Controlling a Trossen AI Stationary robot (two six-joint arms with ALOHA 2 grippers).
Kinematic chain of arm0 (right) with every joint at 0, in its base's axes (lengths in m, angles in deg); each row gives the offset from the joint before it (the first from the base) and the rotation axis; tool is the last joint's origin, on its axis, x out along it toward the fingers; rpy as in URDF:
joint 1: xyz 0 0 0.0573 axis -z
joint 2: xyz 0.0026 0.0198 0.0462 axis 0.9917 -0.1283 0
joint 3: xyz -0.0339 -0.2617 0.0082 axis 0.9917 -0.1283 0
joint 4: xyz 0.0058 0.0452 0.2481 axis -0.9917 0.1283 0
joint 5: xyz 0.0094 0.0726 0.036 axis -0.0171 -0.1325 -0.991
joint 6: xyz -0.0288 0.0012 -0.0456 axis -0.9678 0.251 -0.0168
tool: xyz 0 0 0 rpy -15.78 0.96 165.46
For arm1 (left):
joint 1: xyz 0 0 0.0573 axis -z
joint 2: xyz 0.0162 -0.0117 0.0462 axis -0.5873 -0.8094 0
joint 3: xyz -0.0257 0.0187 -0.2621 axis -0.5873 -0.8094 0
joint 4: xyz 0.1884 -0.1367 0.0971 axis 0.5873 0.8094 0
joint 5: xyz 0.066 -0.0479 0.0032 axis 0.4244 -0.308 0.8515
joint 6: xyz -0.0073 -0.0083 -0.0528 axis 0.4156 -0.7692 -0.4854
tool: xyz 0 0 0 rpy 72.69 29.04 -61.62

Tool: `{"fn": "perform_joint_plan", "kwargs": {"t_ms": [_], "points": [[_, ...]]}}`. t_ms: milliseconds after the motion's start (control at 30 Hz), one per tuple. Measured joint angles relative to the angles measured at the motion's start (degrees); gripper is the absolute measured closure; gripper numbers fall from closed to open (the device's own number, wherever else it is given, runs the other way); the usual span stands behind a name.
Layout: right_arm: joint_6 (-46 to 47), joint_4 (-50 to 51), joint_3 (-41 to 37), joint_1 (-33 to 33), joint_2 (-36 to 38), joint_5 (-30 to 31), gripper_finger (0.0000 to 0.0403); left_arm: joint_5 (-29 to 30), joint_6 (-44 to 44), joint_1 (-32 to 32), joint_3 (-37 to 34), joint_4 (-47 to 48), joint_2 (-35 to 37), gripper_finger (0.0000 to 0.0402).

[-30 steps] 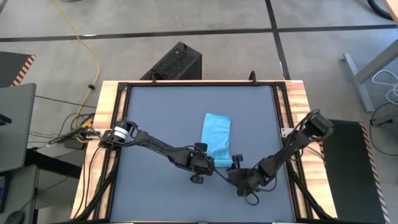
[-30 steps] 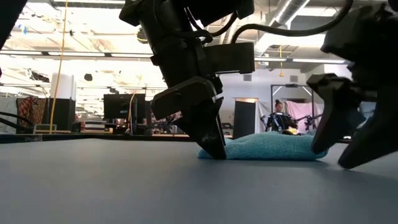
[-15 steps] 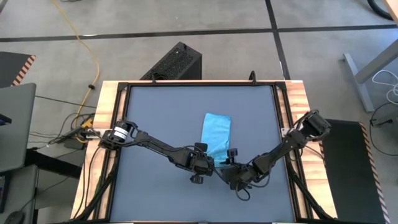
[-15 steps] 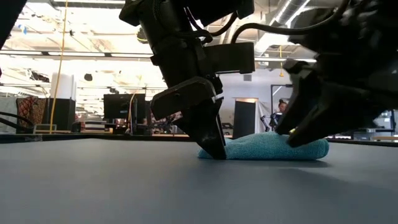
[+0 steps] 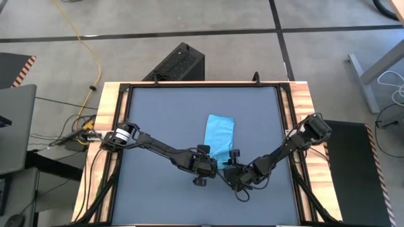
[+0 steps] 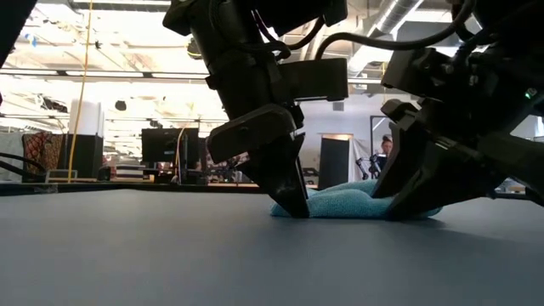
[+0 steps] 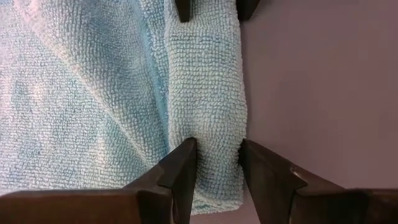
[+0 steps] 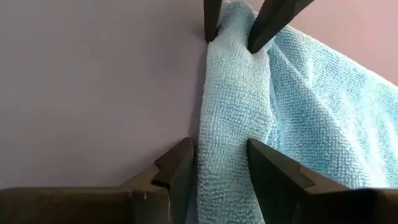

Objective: Roll towel
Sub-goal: Roll the blue microfiber towel

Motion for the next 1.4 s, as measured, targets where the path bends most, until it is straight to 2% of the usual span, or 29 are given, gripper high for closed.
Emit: {"fn": "perform_joint_plan", "kwargs": {"t_ms": [467, 567, 800, 1133, 1267, 1400], "points": [[7.7, 5.4, 0.0, 1.8, -0.1, 0.3, 0.0232, 3.6, -5.9, 0.2, 0.0, 0.3, -0.1, 0.0283], [10.3, 6.5, 0.0, 1.8, -0.1, 0.3, 0.025, 3.9, -7.0, 0.2, 0.0, 0.2, -0.1, 0.0305], [11.5, 7.3, -0.1, 1.4, -0.2, 0.3, 0.0296, 4.8, -7.2, 0.1, -0.1, -0.7, -0.2, 0.0392], [11.4, 8.2, -0.4, 1.0, 3.0, -1.8, 0.0334, 4.1, -9.2, -0.1, -0.1, 0.4, 1.5, 0.04], [11.7, 9.1, -0.4, 1.1, 5.8, -2.4, 0.0359, 1.7, -9.0, -0.5, -0.3, -0.6, 3.6, 0.0401], [12.6, 10.6, -0.4, 1.1, 7.7, -8.1, 0.0376, -1.6, -7.1, -1.2, -0.3, -0.9, 5.9, 0.0401]]}}
